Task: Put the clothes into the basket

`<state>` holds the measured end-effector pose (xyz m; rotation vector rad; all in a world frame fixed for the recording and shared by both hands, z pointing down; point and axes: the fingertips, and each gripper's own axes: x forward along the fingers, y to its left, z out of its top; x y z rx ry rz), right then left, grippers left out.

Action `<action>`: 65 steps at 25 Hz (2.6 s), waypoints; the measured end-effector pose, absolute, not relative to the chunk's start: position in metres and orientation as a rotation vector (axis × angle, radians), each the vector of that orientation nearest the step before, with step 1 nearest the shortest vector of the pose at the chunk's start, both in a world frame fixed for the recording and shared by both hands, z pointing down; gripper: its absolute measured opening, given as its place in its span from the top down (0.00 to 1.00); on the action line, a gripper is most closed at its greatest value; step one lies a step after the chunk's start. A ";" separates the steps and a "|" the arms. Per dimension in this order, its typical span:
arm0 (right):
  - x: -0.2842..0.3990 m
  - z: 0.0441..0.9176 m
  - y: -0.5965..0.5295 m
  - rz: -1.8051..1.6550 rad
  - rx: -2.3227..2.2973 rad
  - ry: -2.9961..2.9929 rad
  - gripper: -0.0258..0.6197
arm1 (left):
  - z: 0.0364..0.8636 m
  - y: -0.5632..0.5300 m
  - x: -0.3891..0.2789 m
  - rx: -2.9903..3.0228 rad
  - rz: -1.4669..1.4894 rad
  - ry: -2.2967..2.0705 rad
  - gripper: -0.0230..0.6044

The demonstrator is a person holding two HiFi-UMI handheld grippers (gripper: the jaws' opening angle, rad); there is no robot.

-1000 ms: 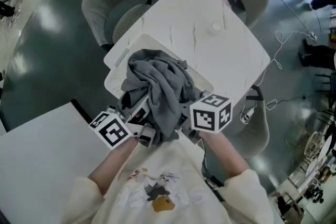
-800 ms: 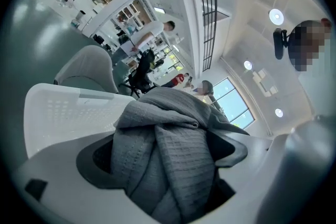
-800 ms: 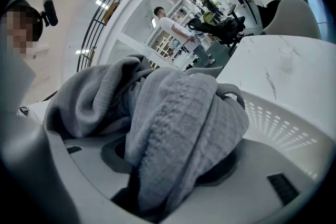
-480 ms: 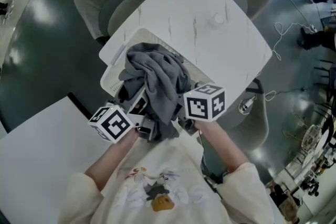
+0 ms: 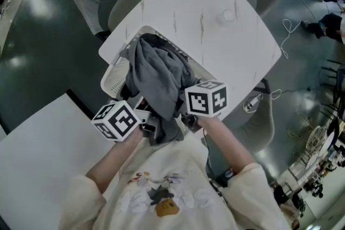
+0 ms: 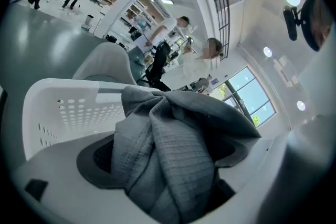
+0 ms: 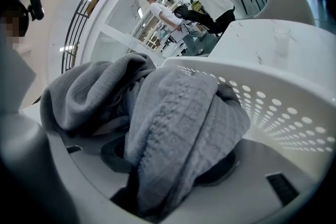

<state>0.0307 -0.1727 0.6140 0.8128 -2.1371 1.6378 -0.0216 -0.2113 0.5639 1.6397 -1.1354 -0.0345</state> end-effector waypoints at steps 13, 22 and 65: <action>0.045 0.659 -0.174 1.598 0.858 -1.995 0.57 | 0.578 -0.212 -0.037 1.558 0.049 -1.224 0.18; 0.052 0.697 -0.167 1.607 0.930 -1.828 0.56 | 0.582 -0.207 -0.035 1.522 0.062 -1.186 0.18; -0.008 0.635 -0.054 1.754 0.440 -1.889 0.57 | 0.556 -0.186 -0.043 1.533 0.011 -1.185 0.18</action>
